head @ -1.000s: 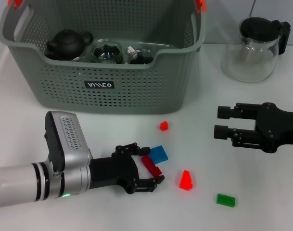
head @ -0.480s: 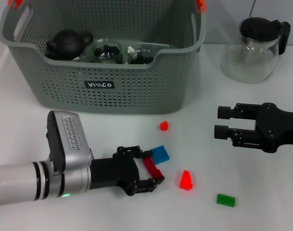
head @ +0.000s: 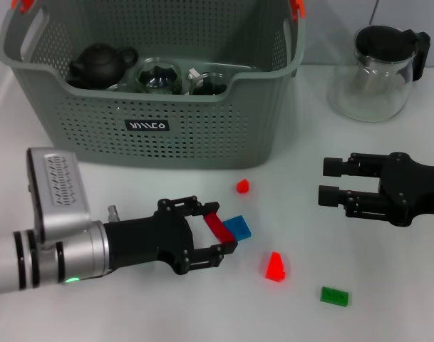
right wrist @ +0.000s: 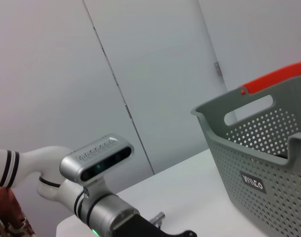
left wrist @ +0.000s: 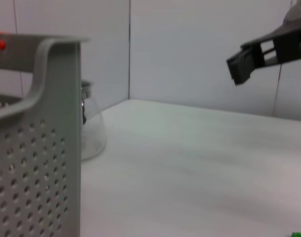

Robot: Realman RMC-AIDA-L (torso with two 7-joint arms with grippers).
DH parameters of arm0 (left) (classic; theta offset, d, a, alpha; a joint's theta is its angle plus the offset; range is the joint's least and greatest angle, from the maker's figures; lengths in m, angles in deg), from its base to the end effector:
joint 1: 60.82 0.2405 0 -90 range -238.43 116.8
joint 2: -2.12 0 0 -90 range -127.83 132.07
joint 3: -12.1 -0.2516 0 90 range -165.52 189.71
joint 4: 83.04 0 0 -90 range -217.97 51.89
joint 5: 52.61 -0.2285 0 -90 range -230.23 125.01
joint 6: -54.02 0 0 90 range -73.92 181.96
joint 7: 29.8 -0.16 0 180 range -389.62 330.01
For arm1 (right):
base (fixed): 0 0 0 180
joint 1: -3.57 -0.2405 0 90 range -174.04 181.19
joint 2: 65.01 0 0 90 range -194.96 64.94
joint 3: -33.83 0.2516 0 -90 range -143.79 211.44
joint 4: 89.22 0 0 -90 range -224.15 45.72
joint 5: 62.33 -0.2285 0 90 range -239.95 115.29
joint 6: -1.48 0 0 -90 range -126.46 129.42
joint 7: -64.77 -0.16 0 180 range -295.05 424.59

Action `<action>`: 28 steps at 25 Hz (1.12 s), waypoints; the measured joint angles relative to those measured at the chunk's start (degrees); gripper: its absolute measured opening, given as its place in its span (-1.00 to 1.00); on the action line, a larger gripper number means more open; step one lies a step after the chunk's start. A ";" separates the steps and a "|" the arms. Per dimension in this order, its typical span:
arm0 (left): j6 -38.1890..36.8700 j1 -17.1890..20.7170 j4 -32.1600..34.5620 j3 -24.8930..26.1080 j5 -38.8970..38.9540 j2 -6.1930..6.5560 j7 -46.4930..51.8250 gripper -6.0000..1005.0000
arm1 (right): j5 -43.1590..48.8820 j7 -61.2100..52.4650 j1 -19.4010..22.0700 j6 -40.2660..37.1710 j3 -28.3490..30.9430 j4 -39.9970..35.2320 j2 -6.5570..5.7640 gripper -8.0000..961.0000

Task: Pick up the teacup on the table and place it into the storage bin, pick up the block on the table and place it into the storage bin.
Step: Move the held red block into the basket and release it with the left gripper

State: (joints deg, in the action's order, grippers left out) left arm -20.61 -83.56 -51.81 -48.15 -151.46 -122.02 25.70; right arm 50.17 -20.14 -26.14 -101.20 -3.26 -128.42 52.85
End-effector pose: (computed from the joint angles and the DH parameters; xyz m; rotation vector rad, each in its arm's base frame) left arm -0.2711 0.3088 -0.0978 -2.7227 -0.3321 -0.6243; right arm 0.2468 0.3260 0.0119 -2.8217 0.6823 0.9201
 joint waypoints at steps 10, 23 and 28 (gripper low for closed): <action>-18.89 1.98 8.50 12.37 -0.22 1.17 7.82 0.37 | 0.00 0.07 0.08 0.02 0.00 0.00 0.00 0.32; -15.76 -13.39 14.31 29.94 3.42 7.99 37.62 0.38 | 0.04 0.69 0.41 -0.08 0.00 0.00 0.23 0.31; -3.13 -18.34 14.55 23.18 -3.37 10.74 45.30 0.38 | 0.03 0.71 0.73 -0.10 0.00 0.00 0.12 0.30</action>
State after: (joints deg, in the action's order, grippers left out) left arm -23.74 -101.89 -37.26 -24.96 -154.83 -111.28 71.00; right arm 50.20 -19.43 -25.40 -101.30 -3.26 -128.42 52.97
